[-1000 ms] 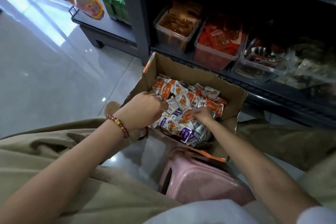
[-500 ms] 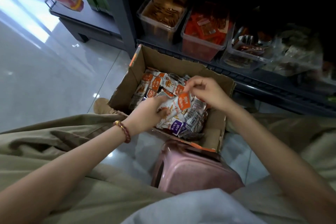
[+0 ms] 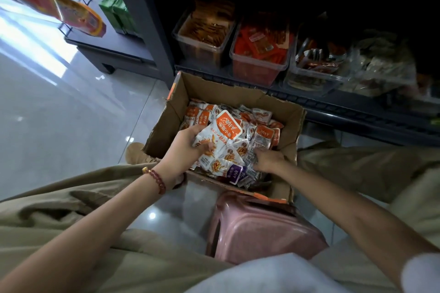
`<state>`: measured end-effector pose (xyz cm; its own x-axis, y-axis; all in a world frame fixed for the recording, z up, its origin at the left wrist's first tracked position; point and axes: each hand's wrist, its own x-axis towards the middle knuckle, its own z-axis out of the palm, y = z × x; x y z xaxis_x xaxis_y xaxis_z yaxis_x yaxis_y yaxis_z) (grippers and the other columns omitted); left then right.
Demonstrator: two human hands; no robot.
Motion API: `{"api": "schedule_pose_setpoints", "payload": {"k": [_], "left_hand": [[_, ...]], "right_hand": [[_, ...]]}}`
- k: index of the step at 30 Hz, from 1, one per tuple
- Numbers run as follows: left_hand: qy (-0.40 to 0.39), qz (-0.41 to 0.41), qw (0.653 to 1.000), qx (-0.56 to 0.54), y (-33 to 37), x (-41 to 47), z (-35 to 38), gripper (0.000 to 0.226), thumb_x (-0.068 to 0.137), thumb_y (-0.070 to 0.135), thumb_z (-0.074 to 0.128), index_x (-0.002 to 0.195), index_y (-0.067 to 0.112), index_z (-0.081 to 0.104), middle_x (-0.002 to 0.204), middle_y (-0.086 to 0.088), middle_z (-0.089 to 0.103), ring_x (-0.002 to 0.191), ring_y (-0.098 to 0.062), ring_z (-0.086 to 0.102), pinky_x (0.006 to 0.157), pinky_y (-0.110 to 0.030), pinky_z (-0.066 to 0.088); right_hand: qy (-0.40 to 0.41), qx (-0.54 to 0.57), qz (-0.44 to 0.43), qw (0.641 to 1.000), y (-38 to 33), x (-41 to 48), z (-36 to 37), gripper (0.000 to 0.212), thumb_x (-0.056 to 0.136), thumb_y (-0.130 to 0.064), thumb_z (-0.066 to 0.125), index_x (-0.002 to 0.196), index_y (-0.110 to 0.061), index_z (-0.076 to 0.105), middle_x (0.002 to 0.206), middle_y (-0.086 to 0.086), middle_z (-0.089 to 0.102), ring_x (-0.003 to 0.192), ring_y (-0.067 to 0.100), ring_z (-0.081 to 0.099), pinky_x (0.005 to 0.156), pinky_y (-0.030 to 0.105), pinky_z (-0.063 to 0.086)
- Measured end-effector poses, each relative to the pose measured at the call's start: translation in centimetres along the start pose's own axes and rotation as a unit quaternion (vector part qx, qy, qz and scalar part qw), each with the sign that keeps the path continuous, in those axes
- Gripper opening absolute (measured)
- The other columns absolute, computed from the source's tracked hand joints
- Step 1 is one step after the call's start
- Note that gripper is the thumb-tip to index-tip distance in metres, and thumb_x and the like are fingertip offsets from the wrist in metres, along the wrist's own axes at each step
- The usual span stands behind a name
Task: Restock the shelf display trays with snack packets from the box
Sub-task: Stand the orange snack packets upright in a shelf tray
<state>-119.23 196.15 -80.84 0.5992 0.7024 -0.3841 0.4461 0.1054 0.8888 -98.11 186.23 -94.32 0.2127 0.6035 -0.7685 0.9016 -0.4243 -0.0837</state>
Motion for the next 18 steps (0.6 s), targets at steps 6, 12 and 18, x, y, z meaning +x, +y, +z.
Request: {"api": "schedule_pose_setpoints", "payload": {"k": [6,12,18], "left_hand": [[0.006,-0.005,1.0,0.001,-0.1,-0.1,0.0,0.024,0.088,0.004,0.063,0.106,0.018,0.056,0.094,0.012,0.064,0.084,0.002,0.064,0.077,-0.017,0.055],[0.01,-0.006,0.999,-0.039,-0.9,0.0,-0.2,0.063,0.092,-0.003,0.052,0.141,0.032,0.034,0.127,0.01,0.053,0.117,-0.014,0.056,0.092,-0.035,0.053],[0.016,-0.023,0.997,-0.068,0.3,0.0,0.9,0.022,0.099,0.012,0.046,0.106,0.024,0.063,0.111,-0.005,0.068,0.093,-0.011,0.067,0.068,-0.022,0.056]], "right_hand": [[0.017,-0.146,-0.002,0.989,0.7,-1.0,-2.8,0.025,0.095,-0.011,0.046,0.117,-0.013,0.057,0.118,0.004,0.06,0.108,0.021,0.058,0.074,0.027,0.044],[0.345,0.134,-0.166,0.914,1.7,-6.5,-5.4,0.004,0.085,-0.013,0.062,0.082,-0.013,0.06,0.076,-0.007,0.063,0.07,0.014,0.061,0.057,0.027,0.043],[0.609,0.089,-0.363,0.7,-0.7,-11.2,-5.1,0.033,0.089,-0.012,0.064,0.056,-0.007,0.058,0.055,0.002,0.053,0.053,0.014,0.044,0.058,0.025,0.036]]}}
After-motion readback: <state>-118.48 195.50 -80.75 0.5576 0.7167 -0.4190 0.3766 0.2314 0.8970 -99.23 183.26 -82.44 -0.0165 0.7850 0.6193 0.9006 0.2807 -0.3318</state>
